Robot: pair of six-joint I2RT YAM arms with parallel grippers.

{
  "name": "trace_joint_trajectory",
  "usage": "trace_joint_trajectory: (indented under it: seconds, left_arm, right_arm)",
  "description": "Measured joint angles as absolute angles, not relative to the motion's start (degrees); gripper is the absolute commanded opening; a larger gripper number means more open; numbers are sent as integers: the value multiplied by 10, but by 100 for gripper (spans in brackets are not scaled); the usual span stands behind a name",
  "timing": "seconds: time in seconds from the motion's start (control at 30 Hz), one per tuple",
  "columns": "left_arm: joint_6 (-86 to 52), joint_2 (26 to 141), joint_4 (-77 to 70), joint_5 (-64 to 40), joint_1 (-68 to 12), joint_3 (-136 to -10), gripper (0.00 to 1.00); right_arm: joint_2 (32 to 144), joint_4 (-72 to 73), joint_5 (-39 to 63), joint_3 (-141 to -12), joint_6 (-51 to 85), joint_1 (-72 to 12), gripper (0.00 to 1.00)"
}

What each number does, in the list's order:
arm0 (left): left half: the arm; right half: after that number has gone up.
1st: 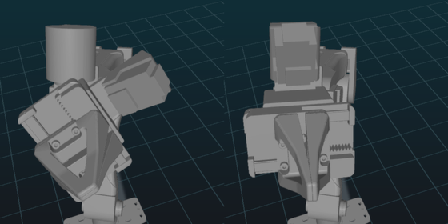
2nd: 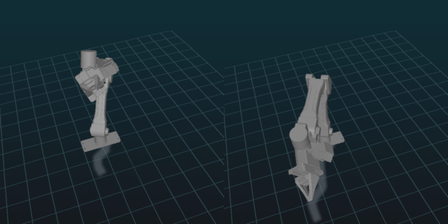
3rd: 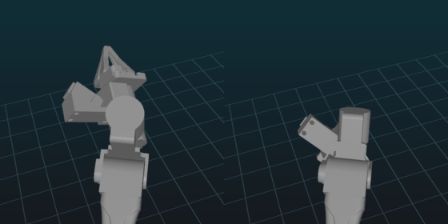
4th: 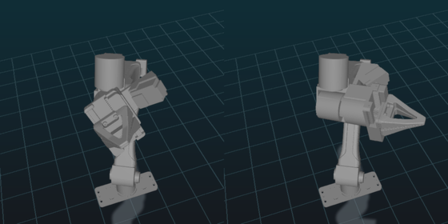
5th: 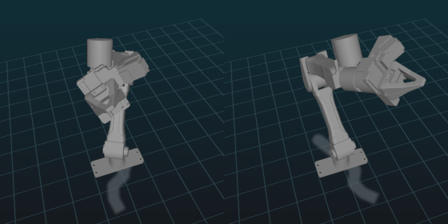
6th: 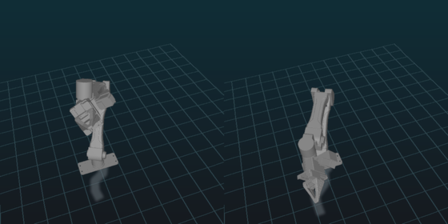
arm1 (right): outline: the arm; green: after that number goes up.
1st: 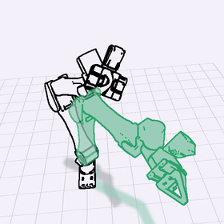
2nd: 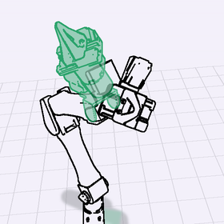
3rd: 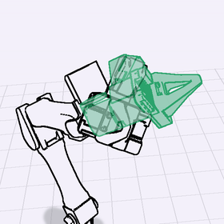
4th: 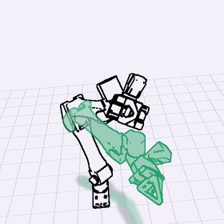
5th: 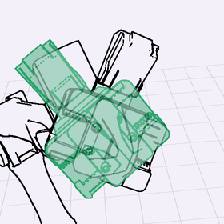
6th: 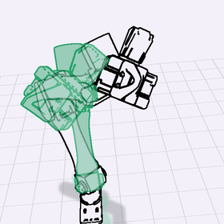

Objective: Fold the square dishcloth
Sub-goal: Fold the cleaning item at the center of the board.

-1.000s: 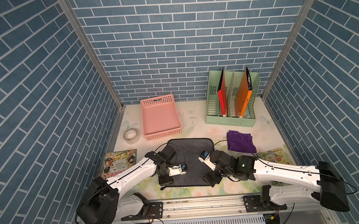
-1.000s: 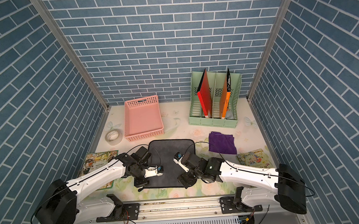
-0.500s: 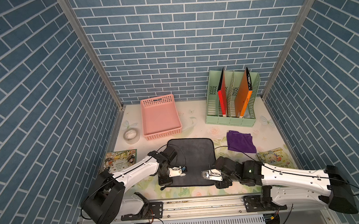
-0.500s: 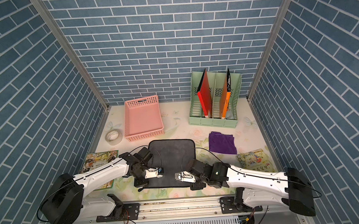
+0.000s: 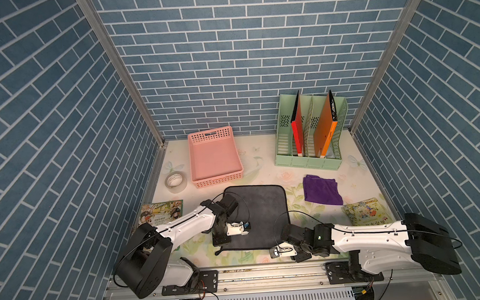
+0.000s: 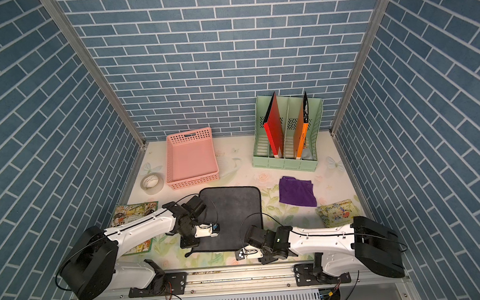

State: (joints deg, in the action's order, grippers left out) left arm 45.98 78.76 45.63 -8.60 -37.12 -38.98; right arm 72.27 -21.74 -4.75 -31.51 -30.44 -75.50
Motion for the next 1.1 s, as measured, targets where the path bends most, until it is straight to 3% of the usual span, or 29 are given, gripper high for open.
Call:
trace_joint_trajectory:
  seconds: [0.27, 0.4, 0.6, 1.0, 1.1]
  left_arm:
    - [463, 771, 484, -86, -371, -407, 33]
    - [474, 720, 522, -91, -371, -418, 45]
    - [476, 701, 542, -121, -380, -404, 46]
    - [463, 785, 493, -99, -445, -379, 43]
    - [460, 782, 486, -82, -458, -375, 34]
  right_arm:
    - [738, -193, -56, -315, -303, -755, 13]
    - [749, -188, -58, -317, -302, -755, 1]
    - [751, -189, -58, -319, -303, -755, 0]
    - [745, -201, -57, -322, -300, -752, 0]
    - [736, -204, -56, -322, -299, -748, 0]
